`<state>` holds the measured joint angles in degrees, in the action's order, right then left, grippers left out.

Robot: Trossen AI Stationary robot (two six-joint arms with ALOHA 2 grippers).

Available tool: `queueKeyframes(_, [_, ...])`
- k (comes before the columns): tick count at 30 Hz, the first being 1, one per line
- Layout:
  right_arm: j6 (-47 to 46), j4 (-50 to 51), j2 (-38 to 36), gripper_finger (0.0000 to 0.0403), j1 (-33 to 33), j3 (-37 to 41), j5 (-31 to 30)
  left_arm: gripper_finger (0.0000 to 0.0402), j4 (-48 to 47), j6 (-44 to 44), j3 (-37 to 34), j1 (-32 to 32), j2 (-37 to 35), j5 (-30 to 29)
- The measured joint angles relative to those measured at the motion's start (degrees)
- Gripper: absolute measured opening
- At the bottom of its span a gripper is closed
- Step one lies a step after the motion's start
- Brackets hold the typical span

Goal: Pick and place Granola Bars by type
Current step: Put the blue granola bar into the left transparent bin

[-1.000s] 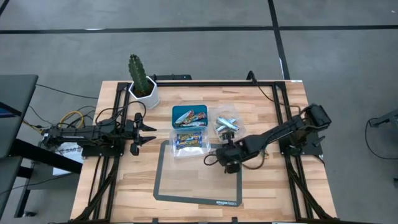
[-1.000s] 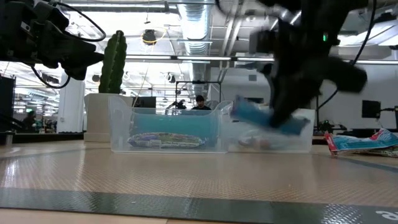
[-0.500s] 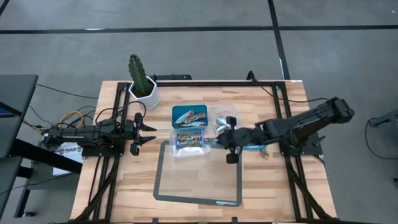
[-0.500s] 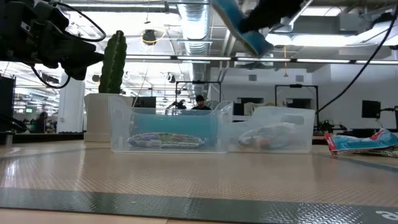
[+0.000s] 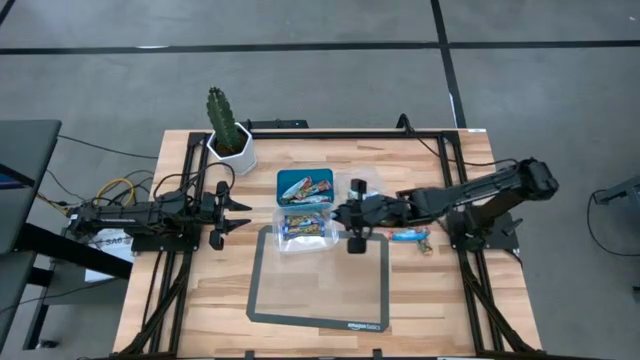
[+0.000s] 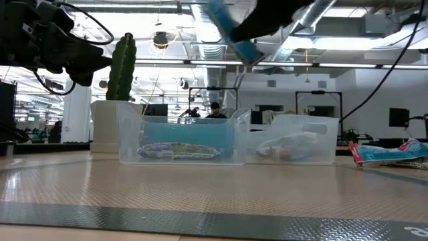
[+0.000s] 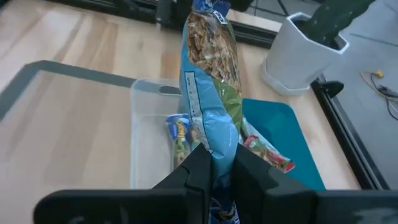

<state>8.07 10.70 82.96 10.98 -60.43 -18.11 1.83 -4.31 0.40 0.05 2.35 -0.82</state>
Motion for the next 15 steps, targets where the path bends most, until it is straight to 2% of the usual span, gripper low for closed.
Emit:
queueKeyframes(5, [0.1,4.52,7.01,0.0039,-1.89,-8.52,0.2,0.0158,0.0,0.01,0.0,0.0,0.0,0.0])
queueKeyframes(15, [2.95,19.87,21.49,0.0045,-2.88,-27.67,0.26,0.0158,0.0,0.01,-0.02,0.0,0.02,0.0])
